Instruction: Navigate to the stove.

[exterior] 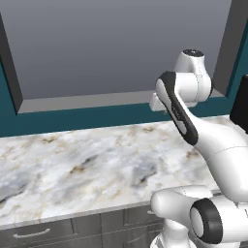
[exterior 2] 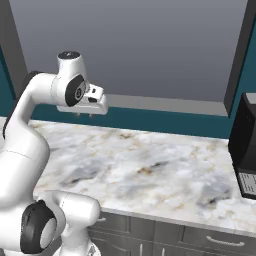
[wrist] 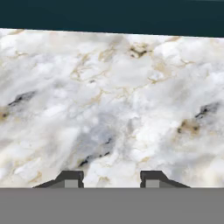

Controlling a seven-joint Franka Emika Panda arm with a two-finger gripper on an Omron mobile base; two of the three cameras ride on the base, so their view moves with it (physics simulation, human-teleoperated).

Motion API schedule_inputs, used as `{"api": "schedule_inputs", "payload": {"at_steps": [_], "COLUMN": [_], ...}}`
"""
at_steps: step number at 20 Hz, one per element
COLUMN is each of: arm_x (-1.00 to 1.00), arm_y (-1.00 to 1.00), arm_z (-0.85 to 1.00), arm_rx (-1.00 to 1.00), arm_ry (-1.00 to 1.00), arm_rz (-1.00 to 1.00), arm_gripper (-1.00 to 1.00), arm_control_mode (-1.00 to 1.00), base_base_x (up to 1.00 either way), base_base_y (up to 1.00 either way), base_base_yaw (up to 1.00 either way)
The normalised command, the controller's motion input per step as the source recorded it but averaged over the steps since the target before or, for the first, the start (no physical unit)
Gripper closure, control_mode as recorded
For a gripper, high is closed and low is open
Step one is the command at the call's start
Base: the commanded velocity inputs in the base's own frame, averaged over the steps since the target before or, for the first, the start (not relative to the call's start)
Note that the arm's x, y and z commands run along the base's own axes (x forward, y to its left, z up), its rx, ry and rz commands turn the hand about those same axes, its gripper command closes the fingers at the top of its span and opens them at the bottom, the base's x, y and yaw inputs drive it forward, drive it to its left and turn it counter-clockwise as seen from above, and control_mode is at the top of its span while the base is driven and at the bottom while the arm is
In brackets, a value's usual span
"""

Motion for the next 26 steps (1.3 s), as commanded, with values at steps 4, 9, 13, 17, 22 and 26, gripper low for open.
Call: {"api": "schedule_inputs", "payload": {"at_steps": [4, 9, 13, 17, 22, 26], "arm_x": [-0.52, -0.99, -0.92, -0.68, -0.31, 0.00], "arm_y": [0.00, -0.01, -0.01, -0.02, -0.02, 0.00], "arm_z": [0.00, 0.00, 0.00, 0.00, 0.00, 0.00], "arm_rx": [0.00, 0.00, 0.00, 0.00, 0.00, 0.00], "arm_ry": [0.00, -0.08, -0.19, -0.20, -0.09, 0.00], "arm_rz": [0.00, 0.00, 0.00, 0.00, 0.00, 0.00], "arm_gripper": [-1.00, -1.00, -1.00, -1.00, -1.00, -1.00], "arm_control_mode": [-1.00, -1.00, -1.00, -1.00, 1.00, 1.00], "base_base_x": [0.00, 0.00, 0.00, 0.00, -0.48, -0.30], "base_base_y": [0.00, 0.00, 0.00, 0.00, -0.37, -0.99], "base_base_yaw": [0.00, 0.00, 0.00, 0.00, 0.00, -0.28]}}
